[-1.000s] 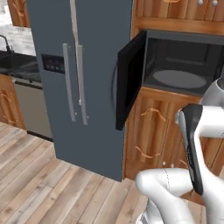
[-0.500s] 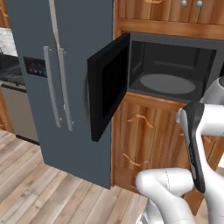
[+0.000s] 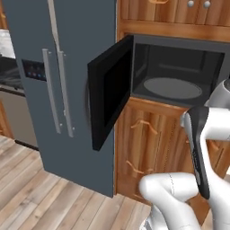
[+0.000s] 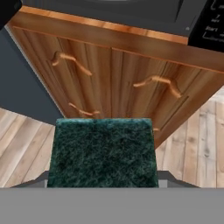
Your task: Place the sponge inside the microwave to prepare for sanitizing.
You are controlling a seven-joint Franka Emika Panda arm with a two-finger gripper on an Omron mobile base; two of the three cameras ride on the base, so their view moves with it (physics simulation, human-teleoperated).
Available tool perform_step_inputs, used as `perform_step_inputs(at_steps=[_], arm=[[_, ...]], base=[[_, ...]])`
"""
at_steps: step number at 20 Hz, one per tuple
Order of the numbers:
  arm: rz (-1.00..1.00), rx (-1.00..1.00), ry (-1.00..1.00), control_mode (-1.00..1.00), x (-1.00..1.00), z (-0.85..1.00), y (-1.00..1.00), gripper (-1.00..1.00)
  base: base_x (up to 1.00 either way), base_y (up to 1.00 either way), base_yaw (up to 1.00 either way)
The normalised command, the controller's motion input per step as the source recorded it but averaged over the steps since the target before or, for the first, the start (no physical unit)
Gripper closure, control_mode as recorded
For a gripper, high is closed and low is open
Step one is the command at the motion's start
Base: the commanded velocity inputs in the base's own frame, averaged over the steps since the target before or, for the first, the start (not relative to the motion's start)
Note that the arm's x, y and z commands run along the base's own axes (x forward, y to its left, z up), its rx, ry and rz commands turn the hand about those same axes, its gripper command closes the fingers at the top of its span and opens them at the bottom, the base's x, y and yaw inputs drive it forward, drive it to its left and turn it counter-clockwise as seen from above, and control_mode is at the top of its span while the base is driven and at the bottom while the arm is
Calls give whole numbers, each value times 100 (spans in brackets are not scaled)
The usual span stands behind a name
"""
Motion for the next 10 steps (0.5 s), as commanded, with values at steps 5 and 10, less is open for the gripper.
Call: perform_step_inputs(at_steps=[5,10], arm=[[0,0,0,100,0,0,0,100],[0,0,0,100,0,0,0,100]], base=[[58,-6,0],[52,-1,0]])
